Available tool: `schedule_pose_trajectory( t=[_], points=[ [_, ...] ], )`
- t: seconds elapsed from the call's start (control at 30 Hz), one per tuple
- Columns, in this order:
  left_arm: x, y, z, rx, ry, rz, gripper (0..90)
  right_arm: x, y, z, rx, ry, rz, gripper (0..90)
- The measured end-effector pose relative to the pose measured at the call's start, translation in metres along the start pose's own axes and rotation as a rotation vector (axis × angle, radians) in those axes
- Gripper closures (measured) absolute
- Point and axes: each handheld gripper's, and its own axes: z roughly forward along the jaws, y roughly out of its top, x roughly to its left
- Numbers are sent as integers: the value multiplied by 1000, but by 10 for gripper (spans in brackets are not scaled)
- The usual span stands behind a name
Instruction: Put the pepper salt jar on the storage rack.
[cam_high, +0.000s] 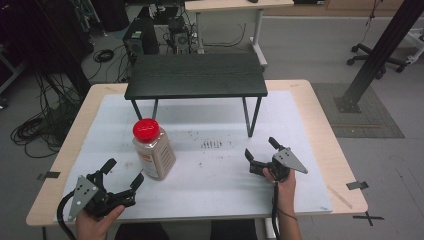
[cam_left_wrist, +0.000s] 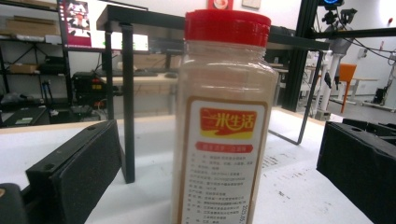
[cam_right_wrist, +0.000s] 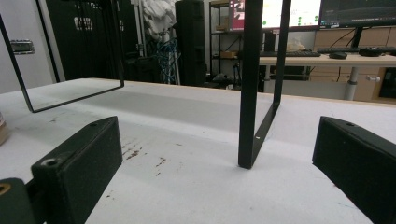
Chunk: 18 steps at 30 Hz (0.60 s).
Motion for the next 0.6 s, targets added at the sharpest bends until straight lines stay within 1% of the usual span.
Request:
schedule_pose_trajectory(
  t=[0.27,0.6],
  points=[
    [-2,-4,9,18,4,14,2,0,0,0,0,-2,3,12],
    [-4,-9,20,28,4,24,2,0,0,0,-1,-4,3,13]
  ],
)
